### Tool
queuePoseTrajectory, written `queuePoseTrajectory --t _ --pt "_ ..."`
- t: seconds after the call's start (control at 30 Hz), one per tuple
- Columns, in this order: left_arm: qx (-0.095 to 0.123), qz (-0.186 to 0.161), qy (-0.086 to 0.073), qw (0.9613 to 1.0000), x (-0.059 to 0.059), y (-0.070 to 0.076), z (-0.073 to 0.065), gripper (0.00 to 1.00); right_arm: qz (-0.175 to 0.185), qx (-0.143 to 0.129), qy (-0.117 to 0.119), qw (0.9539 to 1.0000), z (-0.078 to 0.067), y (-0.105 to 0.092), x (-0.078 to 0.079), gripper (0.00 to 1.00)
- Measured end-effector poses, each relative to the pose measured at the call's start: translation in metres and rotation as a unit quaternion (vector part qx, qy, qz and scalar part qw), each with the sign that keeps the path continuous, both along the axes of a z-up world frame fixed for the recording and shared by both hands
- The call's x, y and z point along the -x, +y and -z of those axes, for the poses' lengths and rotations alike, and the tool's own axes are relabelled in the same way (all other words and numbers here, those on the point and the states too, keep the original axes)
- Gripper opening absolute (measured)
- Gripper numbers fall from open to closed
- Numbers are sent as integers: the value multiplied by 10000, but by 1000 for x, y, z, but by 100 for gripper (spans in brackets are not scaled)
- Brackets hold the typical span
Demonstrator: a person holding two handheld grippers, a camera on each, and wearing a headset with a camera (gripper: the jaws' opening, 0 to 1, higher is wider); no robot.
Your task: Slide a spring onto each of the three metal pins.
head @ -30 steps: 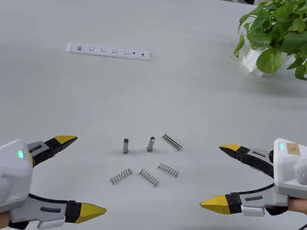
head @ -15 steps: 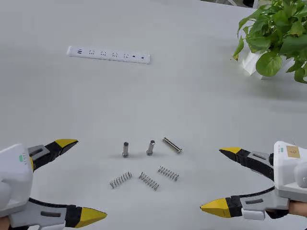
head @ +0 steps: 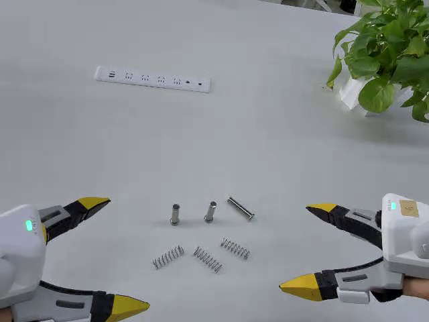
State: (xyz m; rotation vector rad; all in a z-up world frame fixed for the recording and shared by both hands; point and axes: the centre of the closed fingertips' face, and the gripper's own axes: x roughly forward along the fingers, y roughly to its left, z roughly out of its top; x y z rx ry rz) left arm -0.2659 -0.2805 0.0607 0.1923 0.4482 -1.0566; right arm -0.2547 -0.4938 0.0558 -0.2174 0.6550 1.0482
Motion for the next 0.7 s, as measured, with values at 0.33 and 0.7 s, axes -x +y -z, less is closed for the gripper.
queuePoseTrajectory --t 0.33,0.7 --pt "49 16 33 10000 -5 -3 0 99 -55 79 -14 10000 -4 14 -26 90" --pt "103 38 80 9999 -15 -3 2 99 -12 83 -12 10000 -7 30 -63 79"
